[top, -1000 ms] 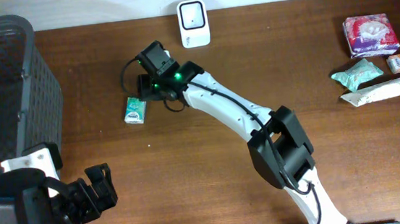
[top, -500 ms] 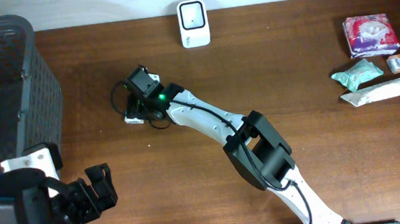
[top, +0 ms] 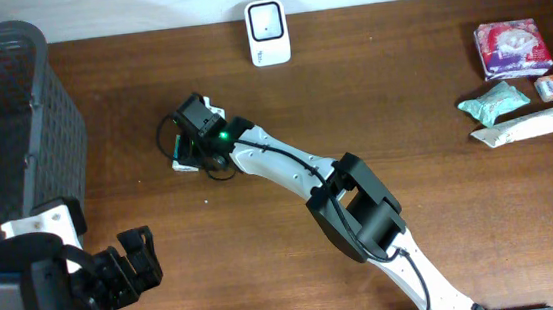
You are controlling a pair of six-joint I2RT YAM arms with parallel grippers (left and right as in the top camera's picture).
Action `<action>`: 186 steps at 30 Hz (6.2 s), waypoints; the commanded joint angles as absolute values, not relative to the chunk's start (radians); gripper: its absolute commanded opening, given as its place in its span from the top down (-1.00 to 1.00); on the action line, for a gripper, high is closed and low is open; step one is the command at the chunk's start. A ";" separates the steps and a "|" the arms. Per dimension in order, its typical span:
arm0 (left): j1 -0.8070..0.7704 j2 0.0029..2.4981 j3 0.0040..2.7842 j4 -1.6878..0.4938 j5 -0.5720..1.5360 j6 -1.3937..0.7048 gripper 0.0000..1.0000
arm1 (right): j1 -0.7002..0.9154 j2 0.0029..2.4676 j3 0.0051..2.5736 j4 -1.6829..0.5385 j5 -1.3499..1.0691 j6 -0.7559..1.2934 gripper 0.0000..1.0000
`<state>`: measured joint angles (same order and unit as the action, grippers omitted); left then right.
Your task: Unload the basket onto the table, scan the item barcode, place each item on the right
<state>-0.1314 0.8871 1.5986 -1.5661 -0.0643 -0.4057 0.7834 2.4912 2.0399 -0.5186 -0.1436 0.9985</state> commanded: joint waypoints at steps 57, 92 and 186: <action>-0.130 0.886 1.600 -1.565 -0.075 -0.411 -0.98 | 0.294 2.233 2.030 -0.760 0.043 -0.045 0.92; -0.130 0.886 1.600 -1.565 -0.075 -0.411 -0.98 | 0.243 2.250 2.039 -0.076 0.434 -0.049 0.92; -0.130 0.886 1.600 -1.565 -0.075 -0.411 -0.99 | -0.064 0.223 0.249 -0.238 -0.236 0.093 -0.97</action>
